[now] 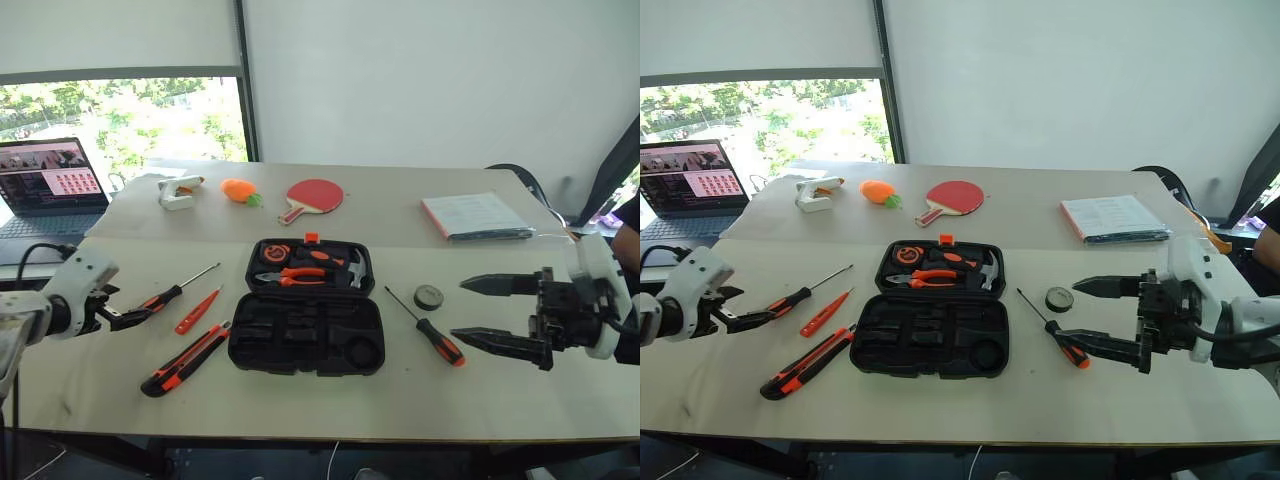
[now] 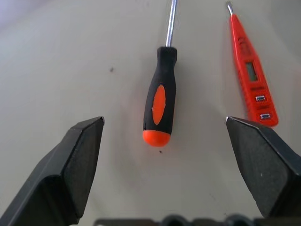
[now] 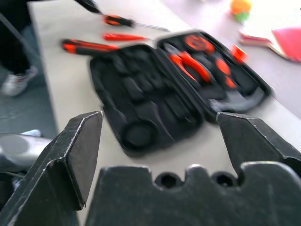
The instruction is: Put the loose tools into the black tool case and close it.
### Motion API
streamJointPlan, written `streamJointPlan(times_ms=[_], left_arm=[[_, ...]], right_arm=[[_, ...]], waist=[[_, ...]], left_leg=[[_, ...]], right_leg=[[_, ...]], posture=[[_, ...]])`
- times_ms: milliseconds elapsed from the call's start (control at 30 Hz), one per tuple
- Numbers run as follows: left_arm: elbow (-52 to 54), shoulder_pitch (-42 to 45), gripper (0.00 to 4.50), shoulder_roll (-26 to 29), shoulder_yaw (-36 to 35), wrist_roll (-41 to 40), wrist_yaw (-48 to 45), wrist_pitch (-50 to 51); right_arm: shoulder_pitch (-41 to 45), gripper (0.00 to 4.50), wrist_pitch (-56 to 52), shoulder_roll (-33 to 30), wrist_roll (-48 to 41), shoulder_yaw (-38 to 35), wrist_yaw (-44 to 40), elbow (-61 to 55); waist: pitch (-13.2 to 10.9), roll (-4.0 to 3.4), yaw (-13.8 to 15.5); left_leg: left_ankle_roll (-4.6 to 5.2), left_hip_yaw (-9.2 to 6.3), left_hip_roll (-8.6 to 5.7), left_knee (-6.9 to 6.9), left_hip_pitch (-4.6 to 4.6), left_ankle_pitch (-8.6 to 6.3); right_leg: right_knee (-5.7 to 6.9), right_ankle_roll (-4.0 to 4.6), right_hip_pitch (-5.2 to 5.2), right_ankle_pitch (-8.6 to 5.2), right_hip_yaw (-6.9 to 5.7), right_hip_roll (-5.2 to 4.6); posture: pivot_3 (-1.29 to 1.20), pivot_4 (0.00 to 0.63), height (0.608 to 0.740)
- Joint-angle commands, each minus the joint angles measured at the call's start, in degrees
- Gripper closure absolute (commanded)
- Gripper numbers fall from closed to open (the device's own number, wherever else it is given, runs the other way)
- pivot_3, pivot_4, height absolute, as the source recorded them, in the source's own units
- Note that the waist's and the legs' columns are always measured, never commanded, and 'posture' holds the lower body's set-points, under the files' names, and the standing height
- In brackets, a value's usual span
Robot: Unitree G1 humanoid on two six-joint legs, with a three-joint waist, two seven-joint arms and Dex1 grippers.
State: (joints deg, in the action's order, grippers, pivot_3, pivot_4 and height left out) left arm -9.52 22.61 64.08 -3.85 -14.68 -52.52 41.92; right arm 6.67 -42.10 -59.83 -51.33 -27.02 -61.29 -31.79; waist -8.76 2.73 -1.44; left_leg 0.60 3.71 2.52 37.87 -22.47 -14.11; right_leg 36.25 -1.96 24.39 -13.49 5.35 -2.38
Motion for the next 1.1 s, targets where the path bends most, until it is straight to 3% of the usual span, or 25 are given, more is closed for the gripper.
streamJointPlan(times_ms=[33, 233, 400, 500, 767, 1000, 1100], left_arm=[[-6.29, 9.97, 0.05, 0.19, 7.36, 4.90, -4.53, -0.25], [-22.29, 24.36, 0.05, -5.26, 17.88, 13.29, -8.71, -2.86], [-33.08, 30.96, 0.05, -9.88, 20.85, 17.35, -10.40, -6.49], [-40.63, 33.60, 0.80, -12.28, 21.19, 19.51, -9.57, -10.97], [-49.59, 37.57, 3.61, -14.17, 20.99, 22.88, -9.93, -17.96], [-52.43, 46.34, 3.65, -13.99, 19.03, 23.94, -10.61, -26.85], [-48.25, 50.81, 3.65, -17.23, 18.48, 21.65, -18.71, -30.12]], right_arm=[[1.33, 0.00, -1.65, -0.07, -5.21, -0.83, 1.74, -3.71], [-1.47, 0.00, -1.58, 0.59, -7.65, -1.86, 2.99, -6.57], [-3.24, 0.00, -1.04, 1.18, -8.25, -3.19, 3.85, -7.69], [-4.14, 0.00, -1.14, 1.57, -9.29, -4.38, 4.79, -8.76], [-6.07, 0.00, -0.12, 2.48, -8.98, -5.66, 6.96, -10.40], [-7.10, 0.00, 1.13, 2.91, -6.30, -5.01, 8.83, -10.43], [-8.02, 0.00, 1.63, 3.31, -5.36, -5.00, 9.19, -10.07]], waist=[[-0.01, 0.03, 0.40], [0.01, 0.05, 0.94], [0.00, 0.05, 0.85], [0.00, 0.07, 0.73], [0.00, 0.08, 0.66], [-0.16, 0.37, 1.06], [-0.16, 0.37, 1.63]], left_leg=[[0.00, -0.01, 0.00, 0.01, -0.01, 0.00], [0.01, -0.12, -0.10, 0.10, -0.07, 0.01], [0.08, -0.41, -0.09, 0.58, -0.58, -0.03], [0.23, -0.52, -0.08, 1.04, -0.80, -0.13], [0.22, -0.59, -0.11, 1.24, -0.69, -0.12], [0.22, -0.74, -0.11, 1.35, -0.84, -0.11], [0.22, -0.78, -0.18, 1.39, -0.95, -0.12]], right_leg=[[0.00, 0.00, 0.00, 0.00, 0.00, 0.00], [0.00, -0.05, -0.06, -0.01, -0.05, 0.01], [0.06, -0.10, 0.10, 0.01, -0.32, 0.01], [0.30, -0.13, 0.18, 0.02, -0.39, 0.01], [0.69, -0.15, 0.14, 0.01, -0.38, 0.00], [0.71, -0.15, 0.16, 0.01, -0.51, 0.00], [0.63, -0.20, 0.16, 0.00, -0.56, -0.08]], posture=[[0.00, 0.150, 0.736], [0.00, 0.150, 0.736], [0.00, 0.150, 0.736], [0.00, 0.150, 0.736], [0.00, 0.150, 0.736], [0.00, 0.150, 0.736], [0.00, 0.150, 0.736]])
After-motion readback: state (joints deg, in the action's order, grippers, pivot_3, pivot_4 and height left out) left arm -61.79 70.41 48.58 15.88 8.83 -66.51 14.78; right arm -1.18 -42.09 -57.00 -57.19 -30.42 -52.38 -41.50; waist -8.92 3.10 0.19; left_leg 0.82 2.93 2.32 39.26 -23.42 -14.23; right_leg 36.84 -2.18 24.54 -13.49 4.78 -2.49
